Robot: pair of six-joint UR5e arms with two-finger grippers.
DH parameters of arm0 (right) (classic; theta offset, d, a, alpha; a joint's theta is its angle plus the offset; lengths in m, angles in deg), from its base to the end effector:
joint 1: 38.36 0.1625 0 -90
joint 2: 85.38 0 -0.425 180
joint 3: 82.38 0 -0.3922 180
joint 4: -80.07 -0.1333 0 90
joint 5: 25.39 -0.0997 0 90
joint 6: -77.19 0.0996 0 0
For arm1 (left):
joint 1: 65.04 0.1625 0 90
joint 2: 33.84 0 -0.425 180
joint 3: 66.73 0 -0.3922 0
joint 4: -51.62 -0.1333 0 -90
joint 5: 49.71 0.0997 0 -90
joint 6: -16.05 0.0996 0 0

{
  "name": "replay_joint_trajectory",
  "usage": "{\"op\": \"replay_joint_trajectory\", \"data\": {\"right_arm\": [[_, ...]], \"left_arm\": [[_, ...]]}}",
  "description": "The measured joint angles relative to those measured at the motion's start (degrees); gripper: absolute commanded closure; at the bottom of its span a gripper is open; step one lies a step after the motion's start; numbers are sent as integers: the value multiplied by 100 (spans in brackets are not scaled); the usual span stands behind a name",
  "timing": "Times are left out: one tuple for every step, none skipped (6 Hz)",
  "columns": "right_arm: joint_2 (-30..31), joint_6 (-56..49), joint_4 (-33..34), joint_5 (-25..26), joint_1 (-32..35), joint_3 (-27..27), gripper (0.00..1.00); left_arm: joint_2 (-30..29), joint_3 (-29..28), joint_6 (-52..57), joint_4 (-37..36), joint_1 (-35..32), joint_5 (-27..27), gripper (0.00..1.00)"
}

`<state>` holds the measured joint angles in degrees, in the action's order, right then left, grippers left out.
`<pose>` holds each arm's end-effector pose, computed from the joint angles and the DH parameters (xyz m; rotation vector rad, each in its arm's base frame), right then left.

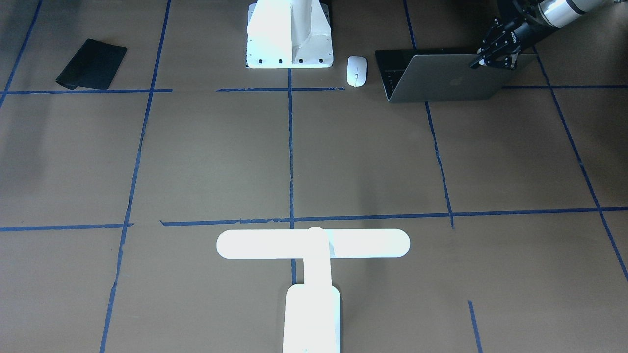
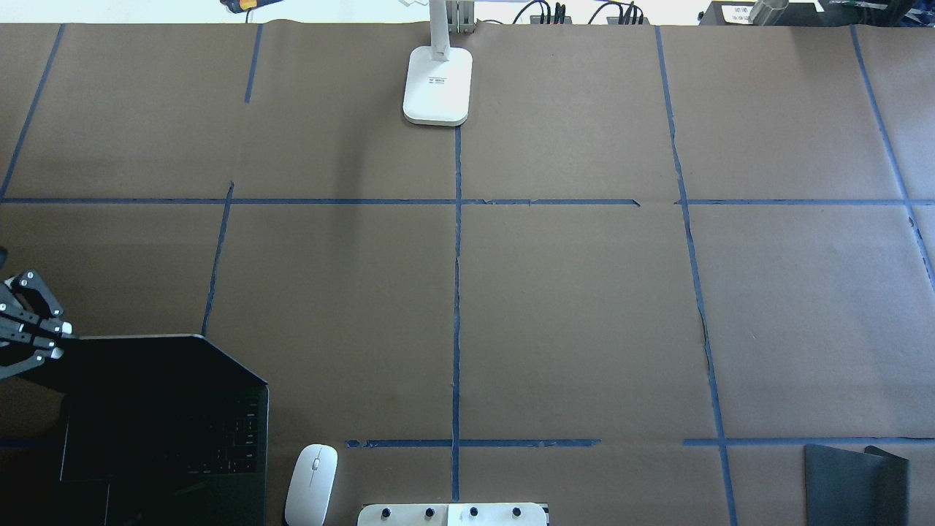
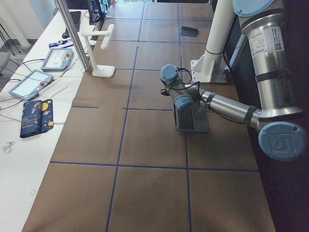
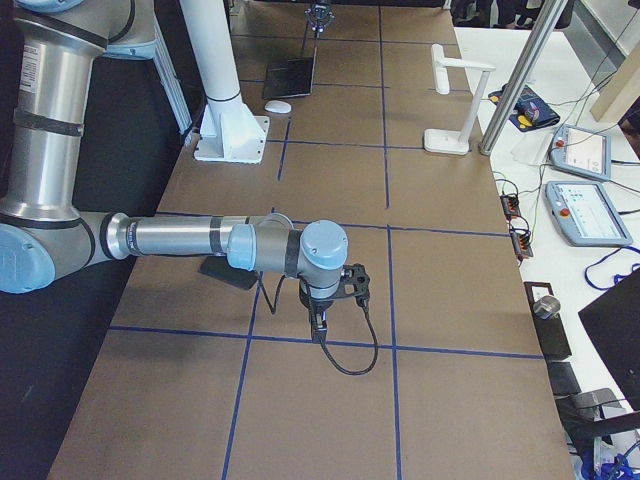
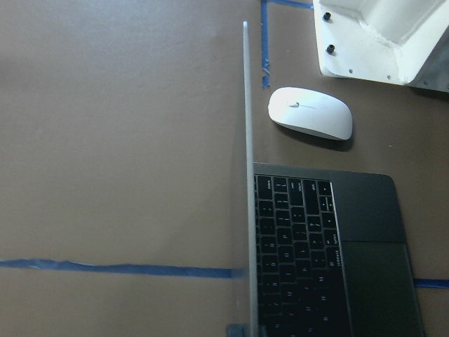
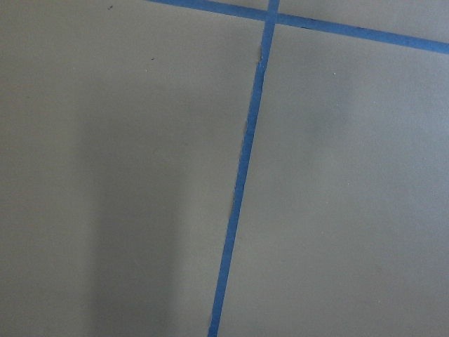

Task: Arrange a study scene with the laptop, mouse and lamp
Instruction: 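Grasp the dark grey laptop edge with the left gripper and lift it, then carry the laptop with the left gripper toward the white lamp and set it down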

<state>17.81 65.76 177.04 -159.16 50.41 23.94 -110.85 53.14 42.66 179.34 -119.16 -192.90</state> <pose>0.0560 -0.3906 0.6333 0.0044 -0.7674 -0.1844 0.1829 -0.3443 0.4160 0.8830 1.0073 1.3778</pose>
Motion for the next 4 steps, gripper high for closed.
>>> {"op": "replay_joint_trajectory", "data": {"right_arm": [[2,0,4,0,0,-4,0],[6,0,6,0,0,-9,0],[6,0,7,0,0,-10,0],[3,0,7,0,0,-10,0]], "left_arm": [[-463,-185,262,-224,-242,-9,100],[-1006,-306,366,-675,-425,-9,100],[-1633,-433,428,-1262,-548,1,100],[-2382,-760,474,-1733,-605,54,100]]}}
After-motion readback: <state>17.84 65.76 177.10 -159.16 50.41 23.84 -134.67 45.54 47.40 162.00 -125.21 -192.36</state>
